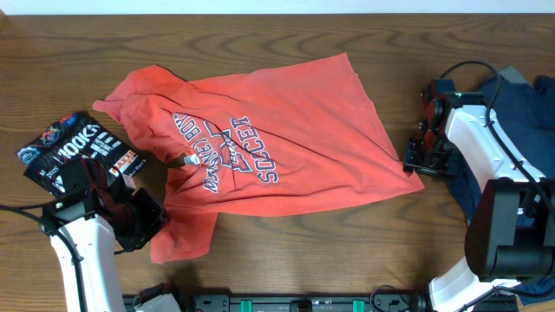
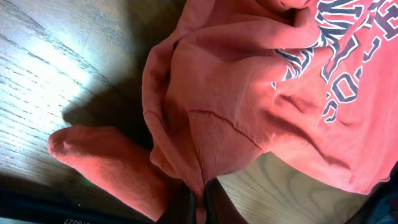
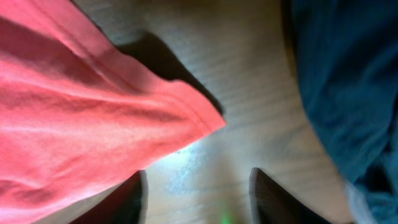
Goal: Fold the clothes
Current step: 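Grasp the shirt's near right hem with the right gripper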
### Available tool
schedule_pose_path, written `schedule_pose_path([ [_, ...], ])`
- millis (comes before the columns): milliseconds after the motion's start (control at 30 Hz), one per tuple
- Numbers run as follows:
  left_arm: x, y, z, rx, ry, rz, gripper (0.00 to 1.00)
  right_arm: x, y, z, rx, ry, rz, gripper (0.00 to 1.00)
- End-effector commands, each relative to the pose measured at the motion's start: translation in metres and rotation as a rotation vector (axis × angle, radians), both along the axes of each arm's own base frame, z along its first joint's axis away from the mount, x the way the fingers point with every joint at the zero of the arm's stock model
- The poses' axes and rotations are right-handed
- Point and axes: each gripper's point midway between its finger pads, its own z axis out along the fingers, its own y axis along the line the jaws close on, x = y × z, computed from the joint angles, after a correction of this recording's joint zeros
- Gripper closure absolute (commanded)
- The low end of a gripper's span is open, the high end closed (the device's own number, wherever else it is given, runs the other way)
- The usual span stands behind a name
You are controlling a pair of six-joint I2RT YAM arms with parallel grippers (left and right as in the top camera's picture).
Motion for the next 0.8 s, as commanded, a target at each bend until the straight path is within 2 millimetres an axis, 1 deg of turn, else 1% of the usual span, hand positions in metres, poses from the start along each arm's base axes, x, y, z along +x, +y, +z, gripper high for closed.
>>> schedule_pose_path([
  [0,0.000,0.004,0.001,0.022,-0.008,-0.010,0.94,-0.006,0.000,0.012,0.009,-0.015,-0.064,0.25],
  [33,0.000,0.004,0.001,0.022,-0.008,-0.010,0.94,-0.008,0.003,0.013,0.025,-0.005,-0.066,0.23],
  [100,0.000,0.004,0.001,0.026,-0.007,-0.010,0.94,-0.013,0.009,0.013,0.060,0.014,-0.073,0.21],
  [200,-0.001,0.005,0.001,0.030,-0.006,-0.010,0.94,-0.017,0.026,0.007,0.157,0.025,-0.091,0.19],
  [267,-0.001,0.005,0.001,0.030,-0.006,-0.010,0.94,-0.018,0.034,0.001,0.198,0.022,-0.114,0.19],
  [367,-0.001,0.005,0.001,0.030,-0.005,-0.010,0.94,-0.026,0.035,-0.012,0.190,0.038,-0.172,0.19],
  [433,-0.001,0.005,0.001,0.030,-0.005,-0.010,0.94,-0.034,0.035,-0.024,0.181,0.048,-0.213,0.19],
  [500,-0.001,0.005,0.001,0.030,-0.005,-0.010,0.94,-0.037,0.035,-0.034,0.177,0.041,-0.241,0.19],
  [600,-0.001,0.005,0.001,0.030,-0.006,-0.010,0.94,-0.034,0.036,-0.047,0.181,0.002,-0.270,0.19],
  [667,-0.001,0.005,0.001,0.029,-0.006,-0.010,0.94,-0.026,0.041,-0.055,0.213,-0.042,-0.267,0.19],
  [733,-0.001,0.005,0.001,0.029,-0.006,-0.010,0.94,-0.019,0.046,-0.061,0.241,-0.086,-0.260,0.22],
  [767,-0.001,0.005,0.001,0.029,-0.006,-0.010,0.94,-0.016,0.049,-0.063,0.253,-0.104,-0.258,0.26],
])
